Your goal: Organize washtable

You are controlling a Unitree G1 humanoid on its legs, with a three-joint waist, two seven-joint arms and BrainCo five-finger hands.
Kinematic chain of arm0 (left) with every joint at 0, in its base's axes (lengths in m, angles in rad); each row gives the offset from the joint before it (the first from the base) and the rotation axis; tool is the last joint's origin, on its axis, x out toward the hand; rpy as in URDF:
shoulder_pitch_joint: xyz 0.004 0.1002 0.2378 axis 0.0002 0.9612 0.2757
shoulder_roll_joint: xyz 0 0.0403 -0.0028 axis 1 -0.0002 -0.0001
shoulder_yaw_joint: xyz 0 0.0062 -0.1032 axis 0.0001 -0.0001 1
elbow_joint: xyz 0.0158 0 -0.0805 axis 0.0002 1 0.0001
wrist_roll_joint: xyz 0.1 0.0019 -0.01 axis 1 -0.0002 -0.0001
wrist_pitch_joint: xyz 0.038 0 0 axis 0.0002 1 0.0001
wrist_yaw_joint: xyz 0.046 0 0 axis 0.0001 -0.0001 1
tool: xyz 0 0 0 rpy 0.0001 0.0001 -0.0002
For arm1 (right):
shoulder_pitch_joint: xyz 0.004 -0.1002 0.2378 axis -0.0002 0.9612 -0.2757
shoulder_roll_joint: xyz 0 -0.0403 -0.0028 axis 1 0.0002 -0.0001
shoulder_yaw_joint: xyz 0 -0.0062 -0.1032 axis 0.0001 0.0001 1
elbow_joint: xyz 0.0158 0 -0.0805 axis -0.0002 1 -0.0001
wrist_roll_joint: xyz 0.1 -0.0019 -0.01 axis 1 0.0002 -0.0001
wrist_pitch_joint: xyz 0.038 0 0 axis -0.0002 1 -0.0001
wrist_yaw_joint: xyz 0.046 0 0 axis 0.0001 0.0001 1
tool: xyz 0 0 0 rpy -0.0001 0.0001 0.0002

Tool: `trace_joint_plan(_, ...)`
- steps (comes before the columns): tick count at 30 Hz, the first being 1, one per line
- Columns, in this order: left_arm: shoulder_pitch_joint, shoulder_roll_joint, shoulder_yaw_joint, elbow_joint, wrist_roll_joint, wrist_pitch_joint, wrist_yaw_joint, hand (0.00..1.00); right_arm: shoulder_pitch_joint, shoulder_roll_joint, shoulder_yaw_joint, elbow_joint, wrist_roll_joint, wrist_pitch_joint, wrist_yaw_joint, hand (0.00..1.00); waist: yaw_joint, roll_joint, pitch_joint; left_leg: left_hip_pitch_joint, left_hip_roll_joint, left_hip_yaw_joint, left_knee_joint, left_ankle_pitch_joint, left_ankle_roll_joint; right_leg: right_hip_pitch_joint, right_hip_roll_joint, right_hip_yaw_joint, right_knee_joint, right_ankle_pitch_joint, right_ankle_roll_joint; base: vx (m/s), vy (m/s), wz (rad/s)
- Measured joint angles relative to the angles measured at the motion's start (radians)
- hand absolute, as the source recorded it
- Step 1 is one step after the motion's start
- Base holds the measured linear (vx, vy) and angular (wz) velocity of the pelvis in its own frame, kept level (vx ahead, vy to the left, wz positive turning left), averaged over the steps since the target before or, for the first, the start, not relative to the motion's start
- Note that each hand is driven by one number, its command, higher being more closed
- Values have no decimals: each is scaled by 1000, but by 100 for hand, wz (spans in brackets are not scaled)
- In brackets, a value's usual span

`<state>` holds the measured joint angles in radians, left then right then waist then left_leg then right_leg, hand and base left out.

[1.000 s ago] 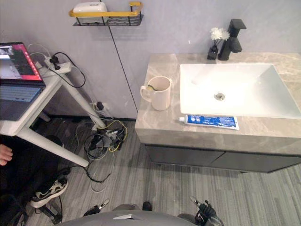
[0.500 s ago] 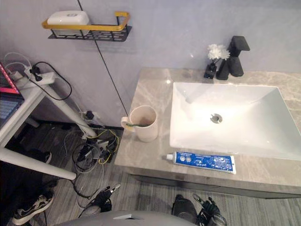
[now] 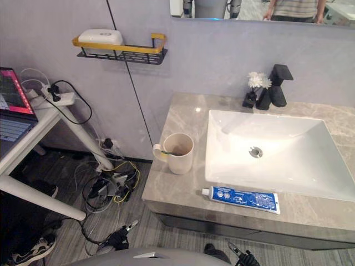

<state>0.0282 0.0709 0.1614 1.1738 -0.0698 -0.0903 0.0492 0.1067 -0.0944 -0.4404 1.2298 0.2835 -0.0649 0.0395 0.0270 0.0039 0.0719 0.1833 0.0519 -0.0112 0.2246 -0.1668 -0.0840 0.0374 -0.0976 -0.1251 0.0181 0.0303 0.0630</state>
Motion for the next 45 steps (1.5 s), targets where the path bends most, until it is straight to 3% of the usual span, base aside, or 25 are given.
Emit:
trace_joint_plan(6,6,9,-2,0,-42,0,2,0,-2,9,-4,-1,1,2,-1,0,-5,-9,4,-3,3,-24,-28,-3,4,0,-2,-25,-10,20,0,-108,22,16)
trace_joint_plan(7,6,8,2,0,-45,0,2,0,-3,8,-6,-2,1,2,-1,0,-7,-5,7,-2,9,-24,-38,-15,19,0,3,-32,-13,23,0,-148,66,25)
trace_joint_plan(10,11,-5,15,0,-146,0,5,0,-13,-5,-7,-4,2,1,-2,0,-15,24,10,-3,47,-22,-80,-86,27,0,35,-50,-55,62,0,-151,80,11)
trace_joint_plan(14,37,-1,88,-1,-301,-3,33,0,-9,15,3,-4,4,1,-20,0,-4,-1,14,-14,36,5,-74,-90,26,8,32,-26,-108,97,1,-143,40,-17)
trace_joint_plan(16,39,-6,112,-11,-363,-6,52,0,0,16,3,-4,8,1,-27,0,-8,-1,15,-17,38,5,-74,-88,22,5,35,-26,-108,97,1,-85,-19,-3)
trace_joint_plan(18,50,-25,151,-103,-440,-12,85,0,6,16,3,-8,8,1,-40,0,-10,4,15,-23,42,0,-76,-85,17,0,40,-27,-109,97,1,-45,-41,10)
trace_joint_plan(20,56,-49,188,-307,-487,-18,116,0,13,16,7,-11,8,0,-42,0,-9,9,17,-37,44,-27,-78,-78,10,-3,42,-37,-108,98,-2,-12,-56,33)
trace_joint_plan(21,60,-66,205,-502,-501,-41,150,0,18,12,16,-12,8,-2,-46,0,-4,13,18,-41,48,-43,-83,-74,7,-2,42,-51,-108,98,-5,15,-80,35)
trace_joint_plan(23,57,-68,238,-763,-459,-73,190,0,32,1,32,-13,7,-12,-52,0,10,25,14,-42,58,-55,-87,-63,0,-1,52,-57,-108,93,-14,49,-80,21)
trace_joint_plan(24,40,-65,292,-998,-404,-119,247,0,36,-11,38,-21,6,-17,-55,0,10,38,7,-42,64,-65,-95,-54,-3,-2,56,-67,-105,88,-22,104,-59,24)
trace_joint_plan(26,35,-65,296,-1210,-228,-118,299,0,50,-14,22,-21,8,-19,-53,0,12,58,1,-54,63,-80,-95,-50,-7,-12,52,-84,-84,80,-24,99,-44,28)
trace_joint_plan(28,26,-44,228,-1423,-21,-115,338,0,58,-12,1,-21,8,-20,-40,0,29,60,-1,-54,57,-83,-92,-38,-11,-23,46,-94,-48,62,-24,66,-23,19)
trace_joint_plan(30,-4,0,122,-1530,110,-115,355,0,62,-11,-2,-21,8,-20,-35,0,37,57,-3,-54,50,-83,-87,-33,-10,-28,36,-96,-29,51,-19,35,29,9)
trace_joint_plan(32,-58,60,-22,-1603,229,-115,346,0,64,-6,-3,-21,8,-20,-21,0,34,47,-11,-62,34,-81,-84,-20,-9,-33,20,-94,-27,51,-16,1,46,1)
trace_joint_plan(37,-113,99,-320,-1706,400,-121,259,0,64,-4,19,-20,8,-21,8,0,10,39,-14,-64,20,-78,-81,-14,-4,-36,6,-84,-34,49,-9,-40,41,-4)
trace_joint_plan(40,-134,129,-520,-1695,451,-130,175,0,76,-7,48,-19,7,-20,15,0,6,38,-13,-67,21,-75,-86,-26,14,-35,7,-83,-51,67,-8,-71,35,-2)
trace_joint_plan(45,-279,169,-714,-1576,481,-134,46,0,81,-14,60,-20,7,-19,23,0,0,26,-12,-86,22,-62,-76,-37,30,-19,8,-81,-116,84,-10,-85,25,-6)
